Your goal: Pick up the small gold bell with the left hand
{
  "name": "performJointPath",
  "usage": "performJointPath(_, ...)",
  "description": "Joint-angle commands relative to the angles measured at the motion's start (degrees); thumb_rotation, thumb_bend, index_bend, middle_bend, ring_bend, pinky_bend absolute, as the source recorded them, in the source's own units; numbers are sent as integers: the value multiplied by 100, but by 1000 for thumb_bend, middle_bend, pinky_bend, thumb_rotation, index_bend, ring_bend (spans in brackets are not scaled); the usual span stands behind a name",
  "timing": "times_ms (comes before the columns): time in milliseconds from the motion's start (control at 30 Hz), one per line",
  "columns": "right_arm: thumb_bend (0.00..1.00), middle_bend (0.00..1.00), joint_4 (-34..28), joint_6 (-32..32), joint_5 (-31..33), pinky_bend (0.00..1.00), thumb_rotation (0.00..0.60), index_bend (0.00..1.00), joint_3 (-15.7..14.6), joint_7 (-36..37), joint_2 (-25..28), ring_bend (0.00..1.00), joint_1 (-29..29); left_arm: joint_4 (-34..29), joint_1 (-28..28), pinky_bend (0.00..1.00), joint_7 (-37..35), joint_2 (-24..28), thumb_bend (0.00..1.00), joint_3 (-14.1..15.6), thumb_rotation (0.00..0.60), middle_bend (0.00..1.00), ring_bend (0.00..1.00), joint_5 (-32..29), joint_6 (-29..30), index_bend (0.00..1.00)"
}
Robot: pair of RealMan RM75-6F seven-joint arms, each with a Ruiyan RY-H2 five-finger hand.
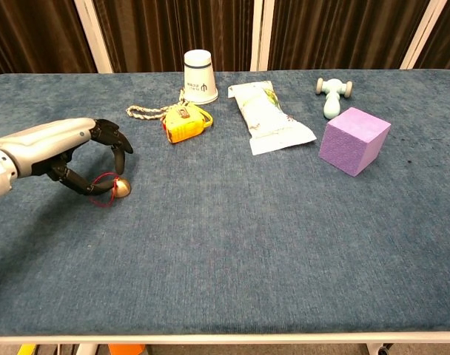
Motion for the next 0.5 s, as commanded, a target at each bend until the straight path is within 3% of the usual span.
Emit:
performJointPath(33, 181, 0, -3, -2, 2, 0, 600, 0, 1, -1, 2, 0, 0, -6, -12, 0, 2, 1, 349, -1, 600, 236, 16, -7, 3, 512)
performJointPath(500, 181, 0, 3, -30, 32, 0, 600, 0, 7, 7, -2, 0, -1, 19, -60, 0, 72, -27, 375, 24, 600, 244, 16, -132, -26, 529)
